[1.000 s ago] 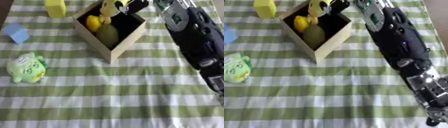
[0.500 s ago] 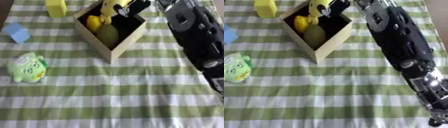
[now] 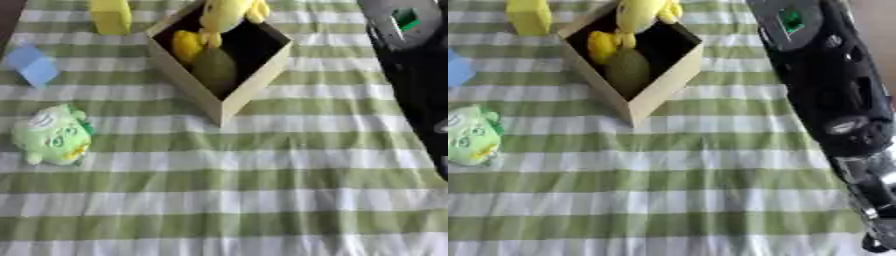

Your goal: Pick up objects on the table and place them in the box.

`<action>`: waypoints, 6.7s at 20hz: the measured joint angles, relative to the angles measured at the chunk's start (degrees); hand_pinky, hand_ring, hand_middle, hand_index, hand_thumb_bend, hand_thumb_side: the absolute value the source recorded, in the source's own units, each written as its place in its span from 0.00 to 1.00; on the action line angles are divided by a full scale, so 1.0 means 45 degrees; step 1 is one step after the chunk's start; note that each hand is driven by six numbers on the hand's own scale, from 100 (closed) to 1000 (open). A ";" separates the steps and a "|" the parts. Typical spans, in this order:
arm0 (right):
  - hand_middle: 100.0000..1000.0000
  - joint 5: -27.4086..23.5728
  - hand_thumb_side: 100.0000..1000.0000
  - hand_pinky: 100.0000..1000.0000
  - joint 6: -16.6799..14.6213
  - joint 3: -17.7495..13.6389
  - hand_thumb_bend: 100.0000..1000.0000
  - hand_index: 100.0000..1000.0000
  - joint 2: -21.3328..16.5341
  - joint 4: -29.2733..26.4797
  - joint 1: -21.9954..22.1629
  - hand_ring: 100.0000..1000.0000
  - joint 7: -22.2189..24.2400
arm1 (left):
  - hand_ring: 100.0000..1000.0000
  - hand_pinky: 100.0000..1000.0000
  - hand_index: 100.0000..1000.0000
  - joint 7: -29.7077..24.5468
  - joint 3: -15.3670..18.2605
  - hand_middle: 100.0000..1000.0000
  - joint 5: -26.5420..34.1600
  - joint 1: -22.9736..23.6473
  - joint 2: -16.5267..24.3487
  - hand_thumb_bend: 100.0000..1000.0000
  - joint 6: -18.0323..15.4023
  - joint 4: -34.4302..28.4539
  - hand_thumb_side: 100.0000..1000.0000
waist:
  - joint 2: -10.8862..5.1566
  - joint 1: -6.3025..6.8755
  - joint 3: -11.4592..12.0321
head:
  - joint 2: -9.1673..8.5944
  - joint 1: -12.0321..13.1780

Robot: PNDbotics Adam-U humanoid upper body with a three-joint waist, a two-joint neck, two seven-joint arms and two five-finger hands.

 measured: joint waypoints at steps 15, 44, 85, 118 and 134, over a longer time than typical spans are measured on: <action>0.79 -0.0480 0.00 0.93 0.0481 -0.0353 0.00 0.85 -0.1630 -0.0728 0.0869 0.93 -0.0951 | 0.90 0.89 0.88 -0.7436 -0.0446 0.76 -0.4822 -0.0272 0.5563 0.32 0.2055 0.0283 0.05 | 0.0000 0.0219 0.0003 | 0.0188 0.0011; 0.77 -0.0689 0.04 0.93 0.0450 -0.0382 0.00 0.83 -0.1281 -0.0762 0.1223 0.91 -0.1071 | 0.54 0.59 0.62 -0.9810 -0.3456 0.42 -0.8263 -0.3482 0.4034 0.00 0.2601 0.4240 0.00 | 0.0000 0.0259 -0.0349 | 0.0295 0.0321; 0.75 -0.0972 0.04 0.93 0.0565 -0.0672 0.00 0.81 -0.0624 -0.0933 0.1305 0.90 -0.1305 | 0.81 0.86 0.92 -0.7324 -0.3588 0.78 -1.0842 -0.9923 -0.1206 0.29 0.1104 0.6112 0.26 | 0.0010 0.0445 -0.0402 | 0.0593 0.0520; 0.75 -0.0956 0.09 0.93 0.0708 -0.0901 0.00 0.81 -0.0886 -0.0823 0.1704 0.90 -0.1576 | 0.85 0.92 0.89 -0.9513 -0.1900 0.76 -0.7062 -0.5728 0.4565 0.46 0.4082 0.6675 0.46 | 0.0010 0.0569 0.0101 | 0.0471 0.0764; 0.75 -0.0973 0.15 0.93 0.0756 -0.0911 0.00 0.80 -0.0841 -0.0625 0.1853 0.89 -0.1723 | 0.84 0.88 0.87 -0.9751 -0.2616 0.74 -0.8740 -0.7393 0.2891 0.37 0.4784 1.0242 0.47 | 0.0010 0.0572 -0.0100 | 0.0634 0.0883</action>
